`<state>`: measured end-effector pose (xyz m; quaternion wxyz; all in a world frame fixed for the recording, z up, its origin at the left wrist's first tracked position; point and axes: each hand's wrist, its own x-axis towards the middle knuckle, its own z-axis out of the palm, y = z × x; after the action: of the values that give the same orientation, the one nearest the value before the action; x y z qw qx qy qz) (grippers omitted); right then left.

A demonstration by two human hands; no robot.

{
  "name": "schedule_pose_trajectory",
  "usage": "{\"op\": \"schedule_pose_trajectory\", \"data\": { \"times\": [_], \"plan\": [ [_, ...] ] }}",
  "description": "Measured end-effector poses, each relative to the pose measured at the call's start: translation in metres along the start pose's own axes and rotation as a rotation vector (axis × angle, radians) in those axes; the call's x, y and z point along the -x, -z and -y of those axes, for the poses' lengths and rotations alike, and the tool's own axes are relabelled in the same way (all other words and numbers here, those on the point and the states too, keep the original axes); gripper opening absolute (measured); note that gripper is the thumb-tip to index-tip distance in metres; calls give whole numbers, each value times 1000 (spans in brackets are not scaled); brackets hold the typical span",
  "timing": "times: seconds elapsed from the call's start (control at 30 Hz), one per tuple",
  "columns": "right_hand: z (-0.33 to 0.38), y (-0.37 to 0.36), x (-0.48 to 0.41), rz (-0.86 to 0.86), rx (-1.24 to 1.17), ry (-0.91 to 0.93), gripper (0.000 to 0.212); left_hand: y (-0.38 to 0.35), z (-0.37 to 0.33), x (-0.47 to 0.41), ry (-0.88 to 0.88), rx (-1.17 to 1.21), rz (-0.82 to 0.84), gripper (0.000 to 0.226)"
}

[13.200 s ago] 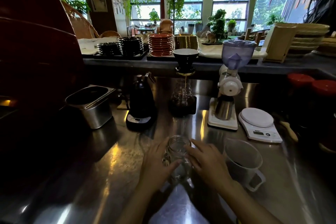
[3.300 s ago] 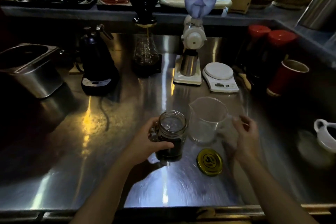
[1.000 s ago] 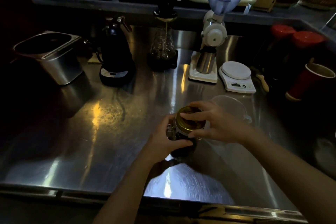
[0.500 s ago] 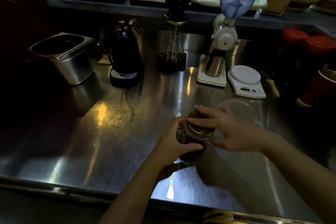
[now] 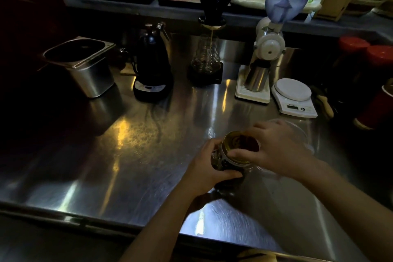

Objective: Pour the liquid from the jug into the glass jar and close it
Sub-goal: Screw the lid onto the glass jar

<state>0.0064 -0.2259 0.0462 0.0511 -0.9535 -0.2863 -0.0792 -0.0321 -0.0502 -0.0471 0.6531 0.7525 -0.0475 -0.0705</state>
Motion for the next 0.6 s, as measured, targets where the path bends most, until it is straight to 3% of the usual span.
{"op": "schedule_pose_trajectory", "data": {
  "times": [0.17,0.23,0.3,0.37,0.5,0.6],
  "plan": [
    [-8,3,4,259,-240,237,61,-1,0,-1,-17,-25,3,70],
    [-7,5,2,169,-144,184,56,-1,1,-1,-7,1,-1,68],
    [-2,8,1,-11,-24,72,72,-1,2,-2,0,5,1,68],
    [0,8,0,-78,-19,47,77,-1,3,-2,14,22,7,68],
    [-7,3,1,247,-246,166,71,-1,4,-3,0,19,-2,70],
    [-6,1,-1,168,-167,123,77,-2,4,-3,-4,-15,-13,72]
  ]
}}
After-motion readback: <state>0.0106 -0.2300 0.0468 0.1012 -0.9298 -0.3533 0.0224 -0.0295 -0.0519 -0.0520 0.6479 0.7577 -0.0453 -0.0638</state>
